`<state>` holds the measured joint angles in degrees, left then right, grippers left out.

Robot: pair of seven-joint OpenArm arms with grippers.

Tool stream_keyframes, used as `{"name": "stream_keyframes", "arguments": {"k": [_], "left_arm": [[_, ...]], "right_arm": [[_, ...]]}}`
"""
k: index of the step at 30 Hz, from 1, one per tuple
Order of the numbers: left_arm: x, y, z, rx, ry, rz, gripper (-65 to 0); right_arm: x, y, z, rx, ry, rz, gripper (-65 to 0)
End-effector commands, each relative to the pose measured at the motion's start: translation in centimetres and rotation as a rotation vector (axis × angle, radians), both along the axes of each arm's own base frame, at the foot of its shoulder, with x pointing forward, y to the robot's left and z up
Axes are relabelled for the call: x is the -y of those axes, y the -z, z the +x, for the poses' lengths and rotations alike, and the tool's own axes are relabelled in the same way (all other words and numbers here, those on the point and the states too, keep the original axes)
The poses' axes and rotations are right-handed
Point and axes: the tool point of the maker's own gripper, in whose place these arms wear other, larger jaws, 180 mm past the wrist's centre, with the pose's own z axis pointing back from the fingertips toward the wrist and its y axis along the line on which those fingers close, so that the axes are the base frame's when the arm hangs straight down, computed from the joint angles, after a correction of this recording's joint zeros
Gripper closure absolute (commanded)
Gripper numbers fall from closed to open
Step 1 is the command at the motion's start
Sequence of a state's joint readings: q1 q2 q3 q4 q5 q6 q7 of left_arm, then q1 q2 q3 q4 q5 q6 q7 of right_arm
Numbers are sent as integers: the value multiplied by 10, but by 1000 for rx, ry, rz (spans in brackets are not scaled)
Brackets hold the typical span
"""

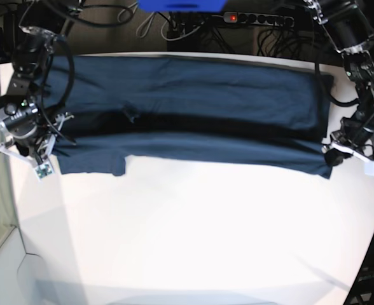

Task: Layout the t-shirt on the table in an organized manner, then fold the t-shirt properly
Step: 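Drag the folded hem toward the collar edge with both grippers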

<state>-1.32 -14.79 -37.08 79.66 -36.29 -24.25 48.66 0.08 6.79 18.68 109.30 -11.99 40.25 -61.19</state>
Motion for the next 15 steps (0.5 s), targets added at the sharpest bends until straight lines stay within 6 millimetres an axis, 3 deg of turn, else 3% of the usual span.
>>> {"name": "stream_keyframes", "arguments": {"k": [1, 15], "left_arm": [[-8, -17, 7, 52, -5, 23, 0], [-14, -5, -8, 6, -6, 38, 0]], "right_arm": [[4, -10, 3, 31, 1, -20, 0], [-5, 30, -43, -97, -17, 27, 0]]}}
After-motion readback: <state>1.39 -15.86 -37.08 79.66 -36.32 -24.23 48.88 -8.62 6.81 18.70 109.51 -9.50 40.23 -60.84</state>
